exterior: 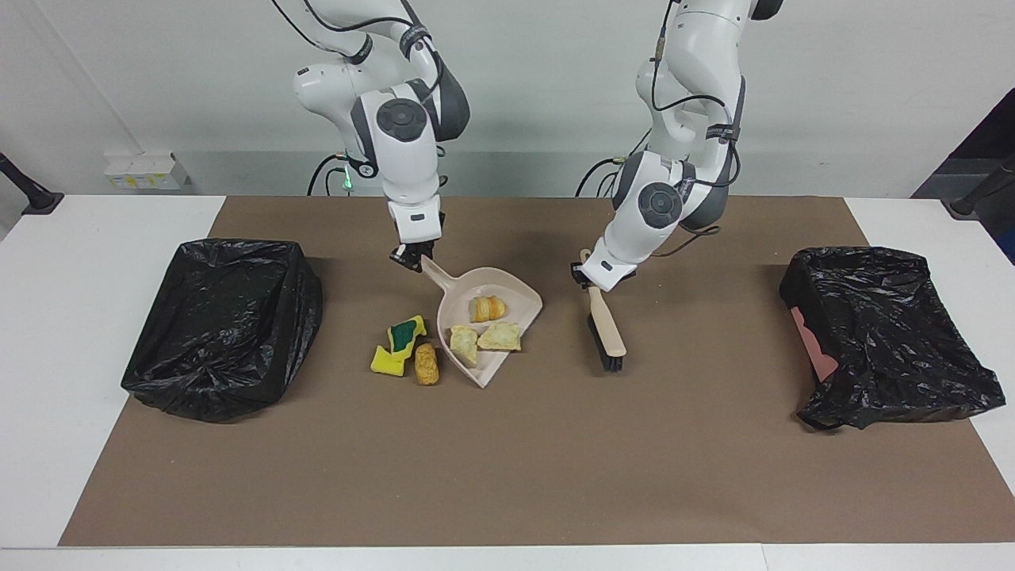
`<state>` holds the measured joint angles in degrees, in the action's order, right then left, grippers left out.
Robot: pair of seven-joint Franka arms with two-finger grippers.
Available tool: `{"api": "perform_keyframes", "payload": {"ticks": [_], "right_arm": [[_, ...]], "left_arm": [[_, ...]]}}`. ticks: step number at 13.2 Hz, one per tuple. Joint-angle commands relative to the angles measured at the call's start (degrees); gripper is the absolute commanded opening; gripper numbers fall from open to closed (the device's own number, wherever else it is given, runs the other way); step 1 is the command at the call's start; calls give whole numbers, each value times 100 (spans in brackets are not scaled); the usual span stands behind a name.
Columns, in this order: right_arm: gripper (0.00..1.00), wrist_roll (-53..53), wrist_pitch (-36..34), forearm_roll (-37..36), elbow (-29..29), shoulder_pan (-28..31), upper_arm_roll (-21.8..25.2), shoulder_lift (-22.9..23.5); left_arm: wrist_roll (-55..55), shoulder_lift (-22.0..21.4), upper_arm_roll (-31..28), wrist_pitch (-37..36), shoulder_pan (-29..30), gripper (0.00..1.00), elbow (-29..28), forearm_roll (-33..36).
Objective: Sweep and dump trash in bin
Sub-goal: 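Sweep the remaining bread into the dustpan with the left gripper's brush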
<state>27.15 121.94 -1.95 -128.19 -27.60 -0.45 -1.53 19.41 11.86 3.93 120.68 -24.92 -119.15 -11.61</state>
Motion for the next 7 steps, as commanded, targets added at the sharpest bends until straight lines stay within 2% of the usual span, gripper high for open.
{"api": "perform_keyframes", "payload": {"ticks": [1, 4, 5, 7], "right_arm": [[13, 36, 172, 63, -206, 44, -34, -85], [58, 202, 514, 55, -364, 44, -34, -76], [100, 264, 698, 37, -451, 35, -34, -102], [100, 422, 1024, 37, -540, 44, -34, -94]], "left_arm": [[-252, 387, -42, -410, -22, 0, 549, 395], [-315, 554, -42, -1307, 4, 0, 1182, 554], [-315, 607, -33, -1492, 13, 0, 1288, 554], [-324, 668, -15, -1705, -4, 0, 1403, 484]]}}
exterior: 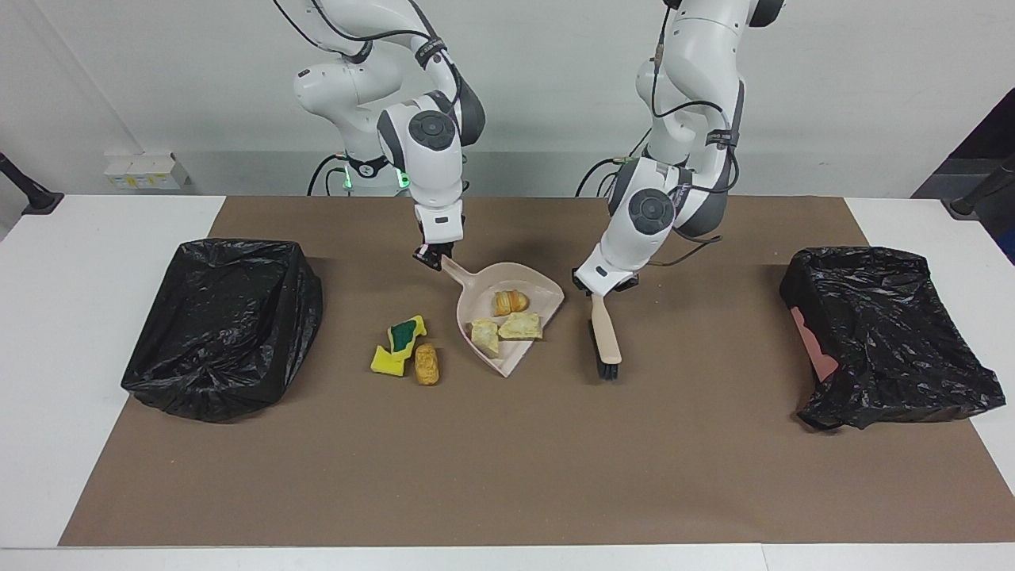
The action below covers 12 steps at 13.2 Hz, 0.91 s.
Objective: Sweep and dump trash in bin
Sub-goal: 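Sweep the remaining bread into the dustpan with the left gripper's brush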
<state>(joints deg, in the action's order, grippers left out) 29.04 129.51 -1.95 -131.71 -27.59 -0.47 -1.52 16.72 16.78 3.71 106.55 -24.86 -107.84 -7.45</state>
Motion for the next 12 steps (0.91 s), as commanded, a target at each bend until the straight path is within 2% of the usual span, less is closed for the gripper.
{"api": "perform_keyframes", "payload": {"ticks": [1, 6, 7, 8, 9, 11, 12], "right_arm": [[100, 321, 363, 37, -215, 43, -32, -59], [100, 586, 927, 19, -286, -114, -23, 178], [84, 621, 874, 2, -250, -115, -23, 196], [55, 647, 848, 2, -233, -115, -23, 196], [34, 647, 778, 2, -189, -98, -23, 170], [9, 647, 410, 2, -23, -71, -23, 179], [0, 647, 347, 2, -4, -62, -23, 179]], "left_arm": [[-55, 272, 42, -380, -28, 0, 281, 60], [111, 370, 341, -417, -150, 0, 377, -633], [225, 370, 350, -373, -194, 0, 369, -896], [426, 370, 385, -372, -334, 0, 403, -1012], [663, 370, 402, -311, -405, 0, 404, -1048], [753, 370, 499, -302, -423, 0, 473, -1118], [814, 361, 499, -371, -432, 0, 604, -1127]]}}
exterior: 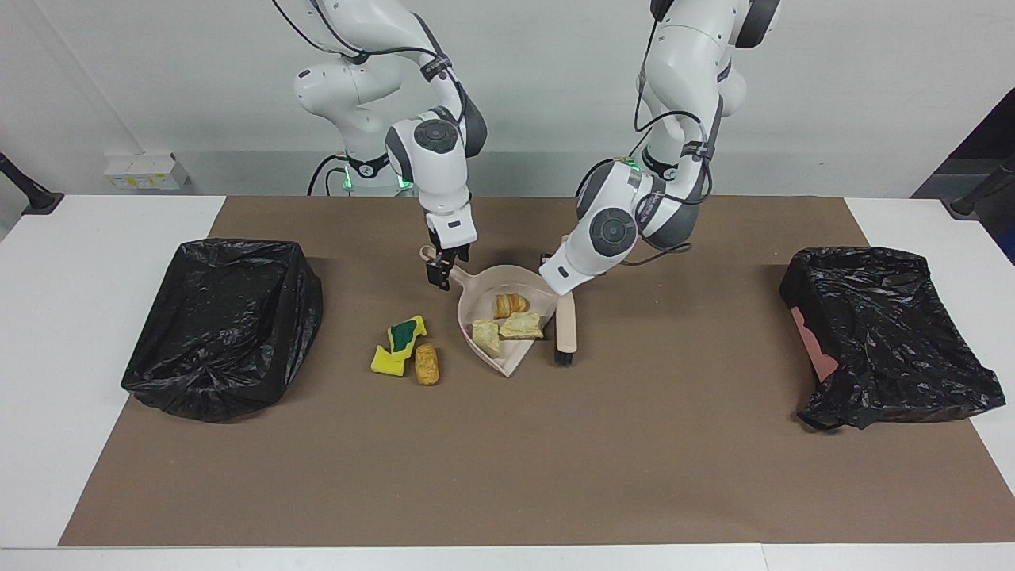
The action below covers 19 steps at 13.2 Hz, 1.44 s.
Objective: Sweep and dump trash in bin
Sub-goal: 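Sweep the remaining bread into the dustpan with the left gripper's brush, then carry the dustpan to the farther black bag and tip it with the right gripper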
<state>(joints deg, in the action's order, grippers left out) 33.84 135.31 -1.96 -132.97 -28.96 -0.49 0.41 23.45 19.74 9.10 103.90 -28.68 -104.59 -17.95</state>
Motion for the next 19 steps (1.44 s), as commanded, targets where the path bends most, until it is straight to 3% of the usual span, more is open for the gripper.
{"api": "perform_keyframes", "payload": {"ticks": [1, 7, 12, 16, 19], "right_arm": [[0, 80, -250, 11, 123, 84, -21, -23], [0, 211, -268, 20, 131, 198, 5, -76], [0, 650, -821, 20, 298, 750, 40, -751], [0, 1509, -1829, 55, 912, 1628, 58, -1200], [0, 2353, -2797, 64, 1596, 2340, 320, -1360]], "left_arm": [[316, 57, -23, -167, -50, 0, 368, -59], [388, -180, -49, -326, 99, 0, 325, 46], [764, -409, -128, -791, 258, 0, 281, 608], [845, -453, -190, -1221, 591, 0, 281, 846], [898, -576, -163, -1450, 487, 0, 115, 811]]}}
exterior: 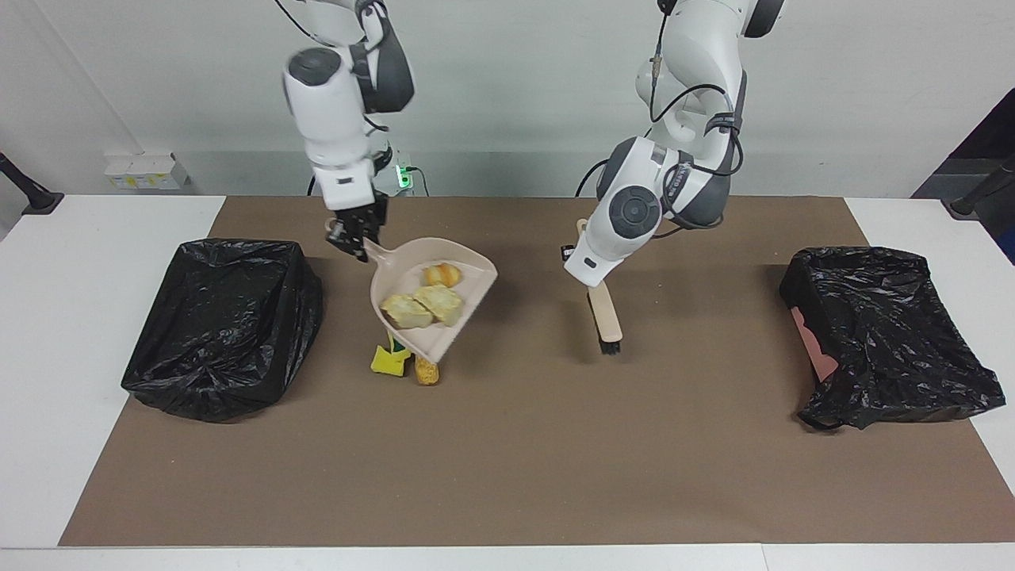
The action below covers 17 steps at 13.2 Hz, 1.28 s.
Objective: Sweep and dump trash in bin
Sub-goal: 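Carry the dustpan to the farther black bag and tip it with the right gripper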
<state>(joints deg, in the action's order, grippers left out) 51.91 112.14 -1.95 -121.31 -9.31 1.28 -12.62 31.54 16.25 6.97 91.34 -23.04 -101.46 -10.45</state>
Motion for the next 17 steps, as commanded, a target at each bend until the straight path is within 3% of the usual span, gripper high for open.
{"api": "perform_keyframes", "payload": {"ticks": [1, 5, 7, 9, 12, 17], "right_arm": [[0, 966, -692, 63, 650, 577, 292, -4], [0, 2513, -965, -112, 1283, 1307, 1065, 373], [0, 3295, -1002, -716, 1766, 1624, 1251, 672], [0, 4156, -670, -991, 1874, 1984, 1339, 1050], [0, 4634, -44, -2410, 1795, 1854, 1278, 1078], [0, 4899, 387, -3959, 1330, 1292, 1225, 1008]], "left_arm": [[29, -315, 58, -230, -104, 0, -329, 35], [89, -736, 85, -81, -437, 0, -1049, -343], [98, -991, 76, -37, -709, 0, -1410, -606], [124, -1202, 76, 286, -947, 0, -1787, -983], [186, -1502, 85, 1490, -1264, 0, -2552, -1116], [160, -1634, 67, 1791, -1176, 0, -3143, -1731]]}}
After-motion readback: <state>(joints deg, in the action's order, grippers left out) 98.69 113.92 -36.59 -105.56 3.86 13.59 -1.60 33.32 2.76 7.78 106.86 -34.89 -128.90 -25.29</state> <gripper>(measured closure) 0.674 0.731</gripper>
